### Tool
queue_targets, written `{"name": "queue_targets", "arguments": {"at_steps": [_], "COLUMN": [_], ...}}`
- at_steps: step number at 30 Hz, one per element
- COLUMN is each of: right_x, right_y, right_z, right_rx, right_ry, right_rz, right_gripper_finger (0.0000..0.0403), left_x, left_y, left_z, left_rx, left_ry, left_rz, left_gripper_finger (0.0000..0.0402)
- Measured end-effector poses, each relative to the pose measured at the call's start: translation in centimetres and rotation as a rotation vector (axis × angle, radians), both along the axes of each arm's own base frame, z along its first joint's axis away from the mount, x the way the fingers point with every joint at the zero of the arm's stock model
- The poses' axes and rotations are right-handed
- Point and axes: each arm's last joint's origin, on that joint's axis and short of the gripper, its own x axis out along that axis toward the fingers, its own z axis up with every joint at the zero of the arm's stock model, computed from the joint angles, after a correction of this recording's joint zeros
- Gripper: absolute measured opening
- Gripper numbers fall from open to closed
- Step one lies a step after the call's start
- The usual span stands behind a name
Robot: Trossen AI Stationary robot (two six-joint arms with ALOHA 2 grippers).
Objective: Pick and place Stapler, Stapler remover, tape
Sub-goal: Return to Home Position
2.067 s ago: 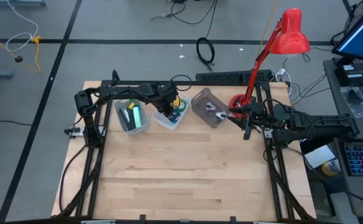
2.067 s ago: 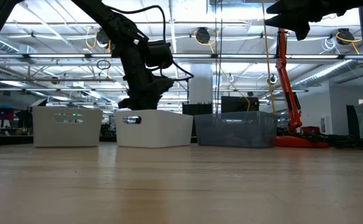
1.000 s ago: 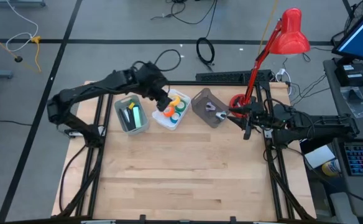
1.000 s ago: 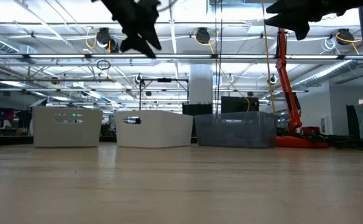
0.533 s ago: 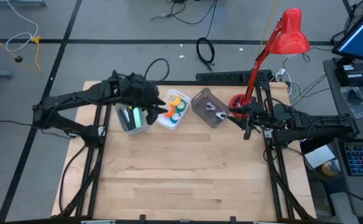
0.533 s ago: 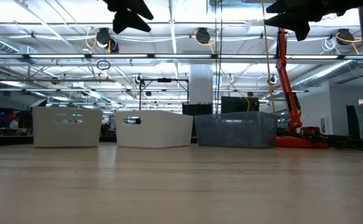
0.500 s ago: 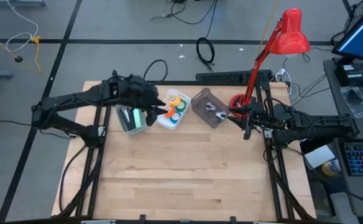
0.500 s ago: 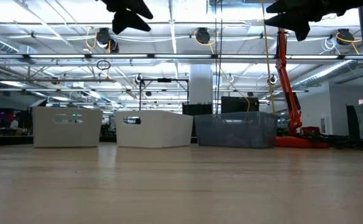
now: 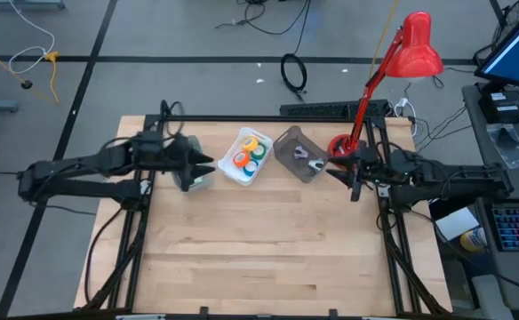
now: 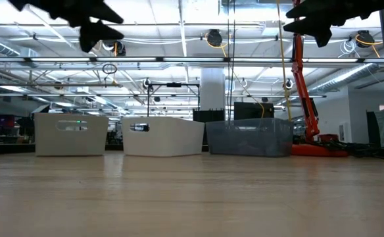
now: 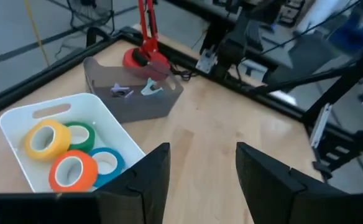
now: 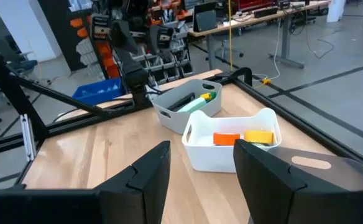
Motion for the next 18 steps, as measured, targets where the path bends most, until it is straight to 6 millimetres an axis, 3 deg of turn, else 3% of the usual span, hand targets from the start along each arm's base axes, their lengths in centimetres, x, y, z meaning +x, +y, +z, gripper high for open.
{"name": "queue_targets", "arguments": {"at_steps": [7, 12, 18], "right_x": [-1.1, -1.4, -1.5], "right_y": [0.0, 0.0, -0.2], "right_z": [0.1, 0.0, -1.6], "right_rx": [0.003, 0.001, 0.017], "right_ry": [-0.009, 0.011, 0.070], "right_rz": [-0.002, -0.009, -0.064], "right_gripper_finger": [0.0170, 0.0167, 0.0171], "left_x": [-3.9, -5.4, -6.8], "left_y": [-1.6, -2.6, -3.2], "left_z": [-2.3, -3.9, -4.8], "left_rx": [-0.034, -0.034, 0.015], "left_ry": [-0.112, -0.150, -0.196], "left_rz": [0.061, 0.040, 0.009], "left_gripper_finger": [0.0184, 0.0184, 0.0184]}}
